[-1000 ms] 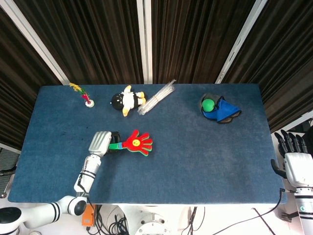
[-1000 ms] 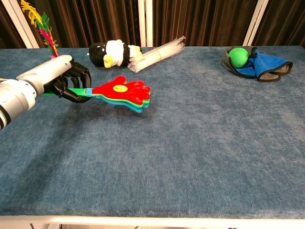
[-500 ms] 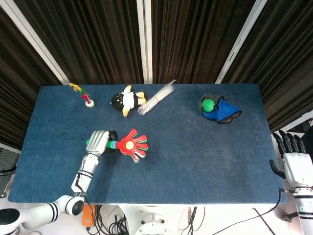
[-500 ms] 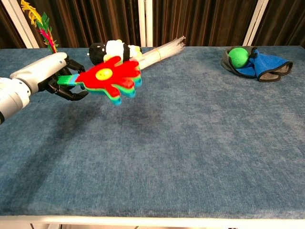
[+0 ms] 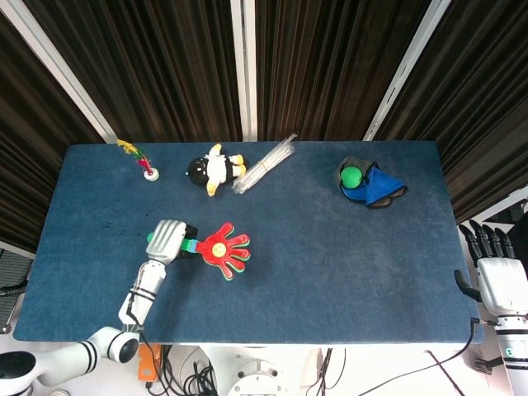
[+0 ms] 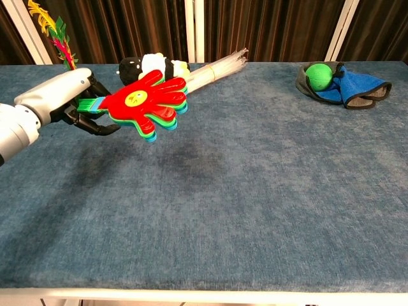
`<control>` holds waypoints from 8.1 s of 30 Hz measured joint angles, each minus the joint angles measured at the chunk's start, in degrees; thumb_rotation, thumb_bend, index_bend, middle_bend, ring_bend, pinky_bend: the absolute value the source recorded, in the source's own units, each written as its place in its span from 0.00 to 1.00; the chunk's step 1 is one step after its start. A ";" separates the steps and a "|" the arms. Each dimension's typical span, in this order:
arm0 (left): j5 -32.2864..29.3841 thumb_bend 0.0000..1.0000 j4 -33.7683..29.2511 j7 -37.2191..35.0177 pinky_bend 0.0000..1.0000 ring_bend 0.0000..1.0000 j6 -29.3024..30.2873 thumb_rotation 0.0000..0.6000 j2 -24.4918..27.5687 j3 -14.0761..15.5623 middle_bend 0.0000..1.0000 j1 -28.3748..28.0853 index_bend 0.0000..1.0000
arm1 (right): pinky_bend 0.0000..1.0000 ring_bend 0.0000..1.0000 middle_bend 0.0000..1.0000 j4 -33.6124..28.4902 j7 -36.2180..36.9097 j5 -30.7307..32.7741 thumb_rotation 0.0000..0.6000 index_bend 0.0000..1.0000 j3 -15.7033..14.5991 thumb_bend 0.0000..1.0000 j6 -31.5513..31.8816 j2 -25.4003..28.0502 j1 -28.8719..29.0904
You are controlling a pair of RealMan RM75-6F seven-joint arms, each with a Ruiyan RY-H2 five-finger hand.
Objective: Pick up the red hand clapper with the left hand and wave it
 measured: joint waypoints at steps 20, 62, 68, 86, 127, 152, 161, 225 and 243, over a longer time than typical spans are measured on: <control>-1.26 0.51 -6.30 4.05 1.00 1.00 -6.35 1.00 6.48 0.62 1.00 -1.30 1.00 | 0.00 0.00 0.00 -0.53 -0.23 0.30 1.00 0.00 -0.08 0.31 -0.37 0.24 0.08; 23.62 0.58 1.55 -3.03 1.00 1.00 -8.61 1.00 13.13 2.47 1.00 -1.84 1.00 | 0.00 0.00 0.00 -1.91 -0.37 0.59 1.00 0.00 -0.29 0.32 -1.07 0.84 0.36; 18.39 0.59 -1.12 -8.66 1.00 1.00 -8.65 1.00 13.11 1.59 1.00 -1.67 1.00 | 0.00 0.00 0.00 -1.67 -0.27 0.71 1.00 0.00 -0.33 0.32 -1.20 0.80 0.35; -11.35 0.59 -13.33 -62.46 1.00 1.00 -12.03 1.00 15.39 -9.51 1.00 1.57 1.00 | 0.00 0.00 0.00 -2.13 -1.53 0.78 1.00 0.00 -0.41 0.32 -1.42 0.43 0.56; -33.66 0.60 -25.25 -36.69 1.00 1.00 -18.66 1.00 16.95 -15.55 1.00 1.63 1.00 | 0.00 0.00 0.00 -1.43 -0.91 1.44 1.00 0.00 -0.47 0.32 -2.43 0.22 0.81; -5.09 0.61 -13.71 -2.14 1.00 1.00 -11.59 1.00 12.99 0.11 1.00 -2.38 1.00 | 0.00 0.00 0.00 -0.31 0.55 1.53 1.00 0.00 -0.51 0.32 -2.44 0.14 0.64; -23.10 0.61 -22.44 -27.52 1.00 1.00 -14.06 1.00 14.03 -12.34 1.00 1.59 1.00 | 0.00 0.00 0.00 -0.42 0.17 1.55 1.00 0.00 -0.53 0.32 -2.55 0.03 0.72; -15.20 0.15 -9.69 7.08 0.00 0.00 -8.54 0.49 4.67 -4.56 0.00 -1.25 0.00 | 0.00 0.00 0.00 1.06 1.84 2.20 1.00 0.00 -0.53 0.32 -3.39 -0.17 0.76; -7.63 0.13 -21.79 8.98 0.00 0.00 0.64 0.96 16.17 -0.01 0.00 5.08 0.00 | 0.00 0.00 0.00 -0.08 1.45 1.76 1.00 0.00 -0.46 0.32 -2.37 0.20 0.47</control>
